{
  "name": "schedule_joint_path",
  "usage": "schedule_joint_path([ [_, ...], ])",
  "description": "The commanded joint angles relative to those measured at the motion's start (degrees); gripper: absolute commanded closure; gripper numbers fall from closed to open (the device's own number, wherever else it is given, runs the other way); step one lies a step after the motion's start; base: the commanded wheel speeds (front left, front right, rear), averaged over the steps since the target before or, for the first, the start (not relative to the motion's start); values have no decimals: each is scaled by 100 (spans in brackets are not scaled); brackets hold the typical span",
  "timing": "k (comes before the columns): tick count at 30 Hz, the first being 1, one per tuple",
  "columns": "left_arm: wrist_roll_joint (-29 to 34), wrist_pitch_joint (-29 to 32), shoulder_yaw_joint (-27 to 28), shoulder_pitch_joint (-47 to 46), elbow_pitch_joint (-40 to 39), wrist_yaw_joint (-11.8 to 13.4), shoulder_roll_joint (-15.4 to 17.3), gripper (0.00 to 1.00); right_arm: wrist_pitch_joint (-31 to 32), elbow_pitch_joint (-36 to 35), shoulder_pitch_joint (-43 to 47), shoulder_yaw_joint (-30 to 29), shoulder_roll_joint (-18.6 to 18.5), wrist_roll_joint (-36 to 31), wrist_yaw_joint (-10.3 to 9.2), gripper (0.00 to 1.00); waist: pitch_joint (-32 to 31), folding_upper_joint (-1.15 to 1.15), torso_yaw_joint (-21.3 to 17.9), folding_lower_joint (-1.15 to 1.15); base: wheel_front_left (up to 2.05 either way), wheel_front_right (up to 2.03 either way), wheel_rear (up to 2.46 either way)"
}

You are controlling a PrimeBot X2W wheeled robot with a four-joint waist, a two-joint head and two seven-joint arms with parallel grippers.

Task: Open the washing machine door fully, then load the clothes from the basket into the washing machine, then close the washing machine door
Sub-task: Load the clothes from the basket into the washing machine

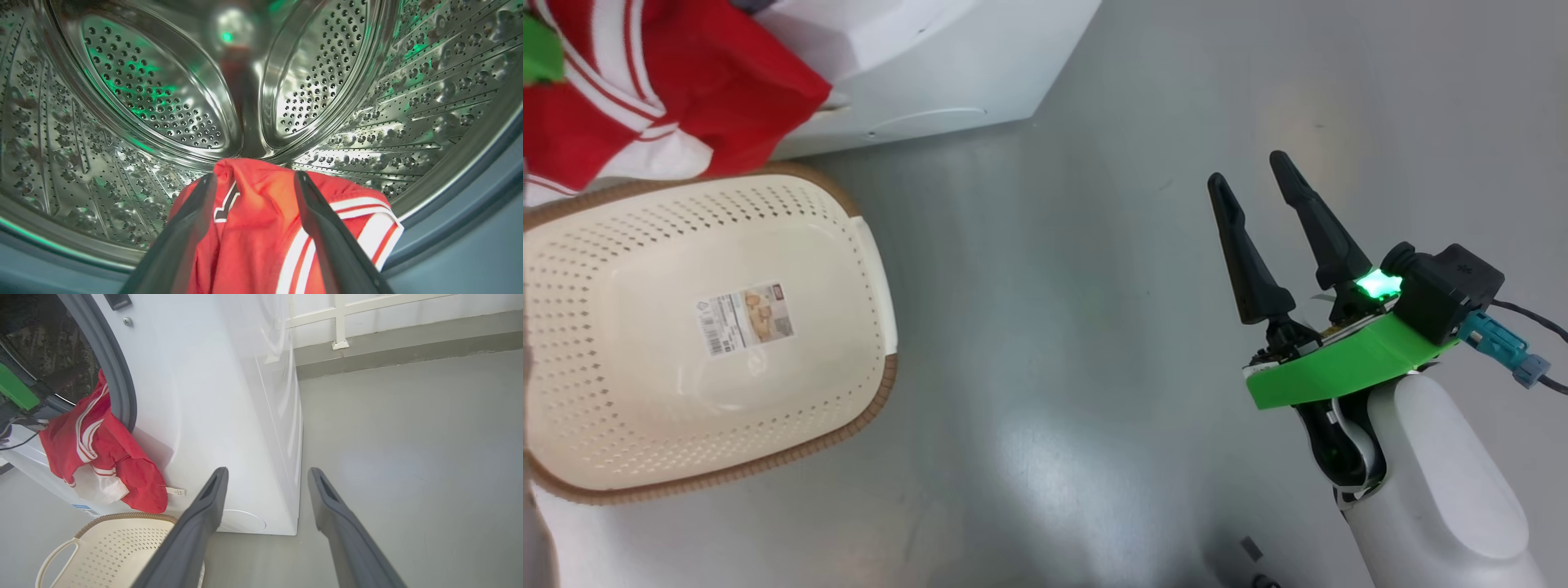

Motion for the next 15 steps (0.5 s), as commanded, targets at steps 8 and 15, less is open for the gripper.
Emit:
schedule_joint_path([
  [8, 31, -28, 315, 1003, -1035, -16, 232, 0, -26, -75, 138, 88, -91, 15, 9, 0, -264, 0, 185, 0, 0, 0, 0],
  [15, -11, -28, 523, 2009, -2016, -17, 199, 0, -26, -88, 201, 24, -150, 22, 9, 0, -348, 0, 306, 0, 0, 0, 0],
])
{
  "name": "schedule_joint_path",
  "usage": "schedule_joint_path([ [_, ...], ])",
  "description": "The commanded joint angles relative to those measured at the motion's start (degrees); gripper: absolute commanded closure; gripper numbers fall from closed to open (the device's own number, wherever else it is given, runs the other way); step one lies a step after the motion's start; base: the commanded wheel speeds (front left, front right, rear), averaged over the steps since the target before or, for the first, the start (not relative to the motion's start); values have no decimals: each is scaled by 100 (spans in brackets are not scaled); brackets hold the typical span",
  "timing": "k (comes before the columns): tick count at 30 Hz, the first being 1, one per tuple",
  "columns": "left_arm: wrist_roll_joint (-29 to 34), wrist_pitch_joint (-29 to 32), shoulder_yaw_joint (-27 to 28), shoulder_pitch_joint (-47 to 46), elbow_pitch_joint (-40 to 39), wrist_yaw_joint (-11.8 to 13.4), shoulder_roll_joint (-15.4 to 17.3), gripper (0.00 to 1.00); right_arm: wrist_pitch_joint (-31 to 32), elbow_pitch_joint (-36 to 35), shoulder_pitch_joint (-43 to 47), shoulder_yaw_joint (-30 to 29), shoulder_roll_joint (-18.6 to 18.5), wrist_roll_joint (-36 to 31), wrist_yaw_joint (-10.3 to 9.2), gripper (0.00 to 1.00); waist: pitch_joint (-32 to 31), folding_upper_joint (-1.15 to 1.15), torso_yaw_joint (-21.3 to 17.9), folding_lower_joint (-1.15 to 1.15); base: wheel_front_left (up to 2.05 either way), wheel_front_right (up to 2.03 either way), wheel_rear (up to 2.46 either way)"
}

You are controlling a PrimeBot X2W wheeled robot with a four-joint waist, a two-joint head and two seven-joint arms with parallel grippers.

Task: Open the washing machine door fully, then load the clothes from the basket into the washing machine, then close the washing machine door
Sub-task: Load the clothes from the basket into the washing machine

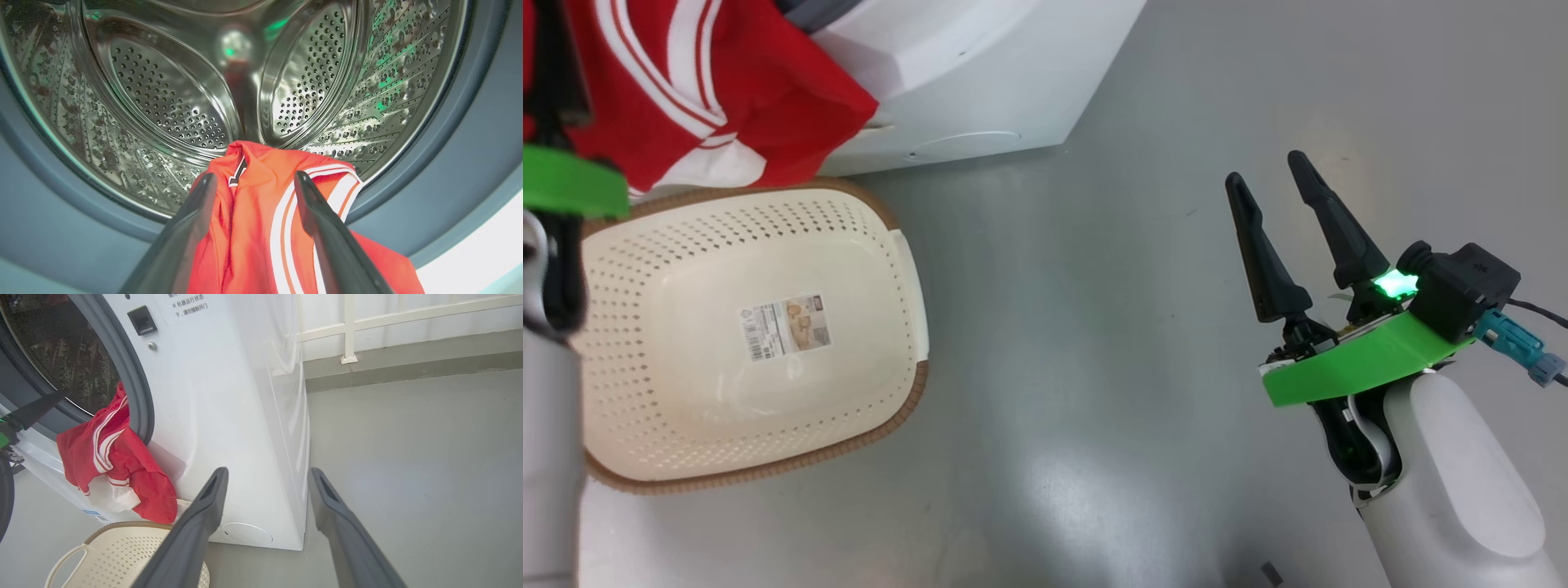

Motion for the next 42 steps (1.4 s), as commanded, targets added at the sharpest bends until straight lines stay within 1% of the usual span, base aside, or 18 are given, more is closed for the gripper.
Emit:
schedule_joint_path([
  [1, -2, -28, 203, 366, -392, -17, 209, 0, -26, -124, 193, 76, -4, 17, 9, 0, -30, 0, 60, 0, 0, 0, 0],
  [2, -2, -28, 203, 366, -392, -17, 209, 0, -26, -124, 193, 76, -4, 17, 9, 0, -30, 0, 60, 0, 0, 0, 0],
  [6, 62, -28, 309, 919, -897, -17, 157, 0, -26, -134, 187, 42, -25, 21, 9, 0, -45, 0, 122, 0, 0, 0, 0],
  [13, 132, -28, 480, 1734, -1536, -17, -18, 0, -26, -140, 172, 65, -55, 20, 9, 0, -102, 0, 199, 0, 0, 0, 0],
  [22, 304, -28, 903, 2729, -2284, -12, -197, 0, -26, -155, 197, 44, -50, 38, 9, 0, -141, 0, 205, 0, 0, 0, 0],
  [25, 329, -28, 1015, 3045, -2487, -13, -305, 0, -26, -154, 215, 28, -56, 33, 9, 0, -142, 0, 220, 0, 0, 0, 0],
  [28, 333, -28, 1120, 3312, -2675, -14, -487, 0, -26, -154, 228, -2, -66, 30, 9, 0, -148, 0, 245, 0, 0, 0, 0],
  [31, 323, -28, 1182, 3516, -2781, -14, -677, 0, -26, -161, 242, -26, -78, 26, 9, 0, -158, 0, 273, 0, 0, 0, 0],
  [34, 349, -28, 1180, 3632, -2800, -15, -787, 0, -26, -165, 246, -26, -87, 19, 9, 0, -177, 0, 297, 0, 0, 0, 0],
  [42, 351, -28, 1143, 3660, -2773, -16, -851, 0, -26, -162, 241, -7, -111, 27, 9, 0, -207, 0, 325, 0, 0, 0, 0],
])
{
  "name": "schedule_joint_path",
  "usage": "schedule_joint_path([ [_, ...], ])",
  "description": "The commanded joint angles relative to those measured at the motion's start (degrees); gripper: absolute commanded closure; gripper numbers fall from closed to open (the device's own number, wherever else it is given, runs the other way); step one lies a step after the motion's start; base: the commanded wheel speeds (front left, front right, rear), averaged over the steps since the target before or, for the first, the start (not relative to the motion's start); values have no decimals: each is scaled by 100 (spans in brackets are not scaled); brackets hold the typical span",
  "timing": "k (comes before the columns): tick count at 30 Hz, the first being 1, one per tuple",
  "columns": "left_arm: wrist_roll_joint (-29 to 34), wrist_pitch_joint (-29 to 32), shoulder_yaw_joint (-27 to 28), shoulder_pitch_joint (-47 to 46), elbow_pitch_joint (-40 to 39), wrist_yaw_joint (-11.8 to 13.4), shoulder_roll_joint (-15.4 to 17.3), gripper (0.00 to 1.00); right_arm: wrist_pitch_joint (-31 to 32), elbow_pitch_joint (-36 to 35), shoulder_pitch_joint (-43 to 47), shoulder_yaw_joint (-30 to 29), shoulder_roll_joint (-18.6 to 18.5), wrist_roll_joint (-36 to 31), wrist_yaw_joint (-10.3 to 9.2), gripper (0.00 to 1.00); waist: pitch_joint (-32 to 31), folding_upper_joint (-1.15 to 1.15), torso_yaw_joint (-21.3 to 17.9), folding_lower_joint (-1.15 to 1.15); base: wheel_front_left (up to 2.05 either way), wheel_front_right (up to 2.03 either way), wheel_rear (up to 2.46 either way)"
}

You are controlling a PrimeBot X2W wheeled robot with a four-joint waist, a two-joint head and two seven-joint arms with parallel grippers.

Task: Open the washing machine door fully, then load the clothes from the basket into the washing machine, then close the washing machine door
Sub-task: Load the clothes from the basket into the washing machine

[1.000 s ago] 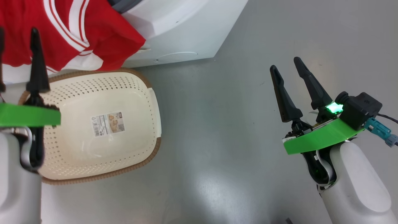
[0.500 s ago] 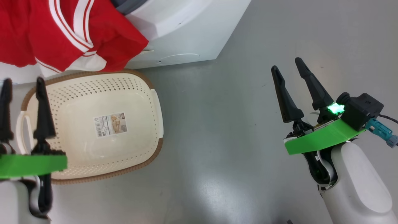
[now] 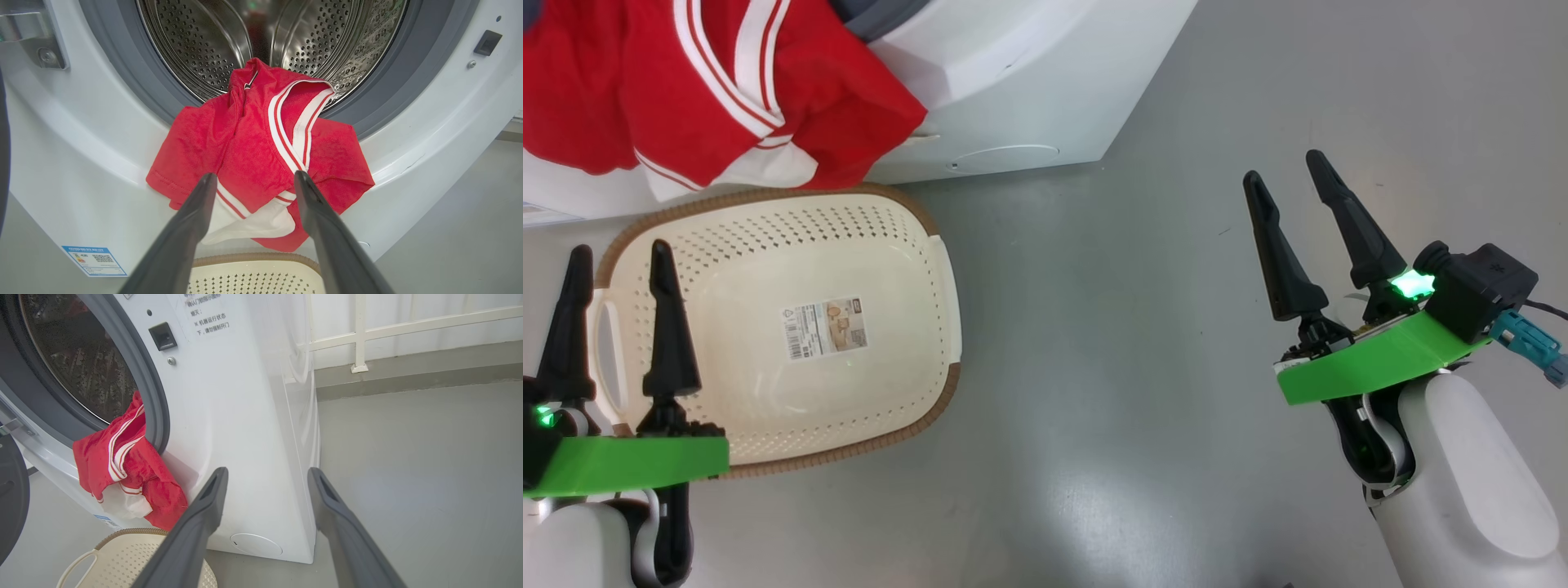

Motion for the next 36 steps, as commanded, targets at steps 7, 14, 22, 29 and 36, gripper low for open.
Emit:
schedule_joint_path([
  [7, 28, -28, 147, 74, -100, -16, 165, 0, -26, -135, 198, 114, 9, 32, 9, 0, 12, 0, -28, 0, 0, 0, 0],
  [14, -13, -28, 31, 21, 52, -16, 236, 0, -26, -130, 199, 118, 39, 30, 9, 0, 18, 0, -81, 0, 0, 0, 0],
  [22, -200, -28, -380, -569, 1015, -16, 531, 0, -26, -144, 180, 123, 72, 29, 9, 0, 98, 0, -134, 0, 0, 0, 0],
  [29, -230, -28, -744, -1560, 2218, -16, 808, 0, -26, -160, 159, 124, 105, 38, 9, 0, 210, 0, -258, 0, 0, 0, 0],
  [36, -249, -25, -1110, -2470, 3481, -16, 967, 0, -26, -173, 135, 140, 159, 36, 9, 0, 326, 0, -378, 0, 0, 0, 0],
])
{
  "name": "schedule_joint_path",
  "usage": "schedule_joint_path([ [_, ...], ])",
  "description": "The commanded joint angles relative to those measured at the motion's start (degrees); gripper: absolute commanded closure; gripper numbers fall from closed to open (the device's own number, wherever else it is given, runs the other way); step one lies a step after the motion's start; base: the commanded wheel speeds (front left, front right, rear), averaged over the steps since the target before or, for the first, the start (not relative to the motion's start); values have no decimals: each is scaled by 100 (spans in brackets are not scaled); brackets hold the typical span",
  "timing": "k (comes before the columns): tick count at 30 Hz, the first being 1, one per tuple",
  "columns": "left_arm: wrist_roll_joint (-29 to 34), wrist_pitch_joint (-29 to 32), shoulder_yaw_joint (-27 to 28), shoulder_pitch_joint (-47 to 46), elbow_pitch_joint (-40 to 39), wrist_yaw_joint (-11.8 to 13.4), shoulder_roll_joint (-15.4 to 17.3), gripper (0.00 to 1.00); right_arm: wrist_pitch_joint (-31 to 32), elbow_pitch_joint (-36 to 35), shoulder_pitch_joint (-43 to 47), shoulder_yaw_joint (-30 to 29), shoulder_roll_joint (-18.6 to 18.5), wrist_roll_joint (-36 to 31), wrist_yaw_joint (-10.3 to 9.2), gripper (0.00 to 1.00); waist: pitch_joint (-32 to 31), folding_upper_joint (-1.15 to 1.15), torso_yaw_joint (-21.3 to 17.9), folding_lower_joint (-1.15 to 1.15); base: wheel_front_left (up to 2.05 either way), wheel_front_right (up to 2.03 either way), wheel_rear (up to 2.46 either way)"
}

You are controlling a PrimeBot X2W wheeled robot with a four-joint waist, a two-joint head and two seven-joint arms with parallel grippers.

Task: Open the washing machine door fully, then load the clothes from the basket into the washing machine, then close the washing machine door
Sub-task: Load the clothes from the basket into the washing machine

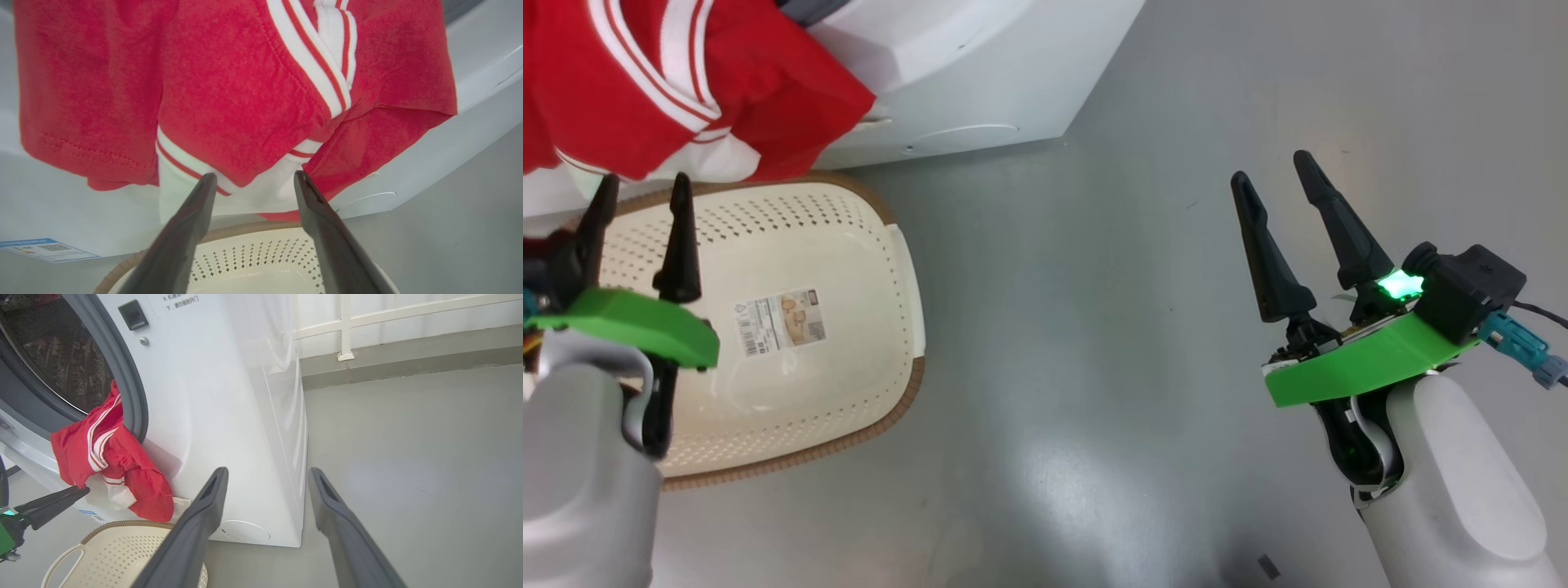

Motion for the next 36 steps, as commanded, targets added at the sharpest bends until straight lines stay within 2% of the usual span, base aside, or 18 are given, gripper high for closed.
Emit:
schedule_joint_path([
  [1, -80, -27, 36, -264, 186, -16, 272, 0, -26, -149, 131, 111, 58, 35, 9, 0, 57, 0, -62, 0, 0, 0, 0],
  [15, -378, -29, -470, -1463, 1449, -16, 423, 0, -26, -196, 104, 118, 173, 12, 9, 0, 308, 0, -217, 0, 0, 0, 0],
  [31, -727, -29, -455, -2249, 1689, -16, 349, 0, -26, -215, 16, 90, 195, -20, 9, 0, 474, 0, -236, 0, 0, 0, 0],
  [32, -728, -29, -448, -2252, 1676, -16, 345, 22, -26, -212, 17, 85, 194, -26, 9, 0, 473, 0, -233, 0, 0, 0, 0],
  [33, -730, -29, -438, -2248, 1658, -16, 341, 51, -26, -209, 19, 81, 194, -29, 9, 0, 469, 0, -229, 0, 0, 0, 0],
  [34, -735, -29, -423, -2235, 1634, -16, 335, 95, -26, -205, 21, 77, 194, -32, 9, 0, 463, 0, -224, 0, 0, 0, 0],
  [35, -737, -29, -410, -2212, 1609, -16, 329, 100, -26, -200, 21, 73, 196, -34, 9, 0, 455, 0, -217, 0, 0, 0, 0],
  [36, -735, -29, -406, -2184, 1591, -16, 326, 100, -26, -196, 20, 71, 198, -36, 9, 0, 447, 0, -212, 0, 0, 0, 0],
])
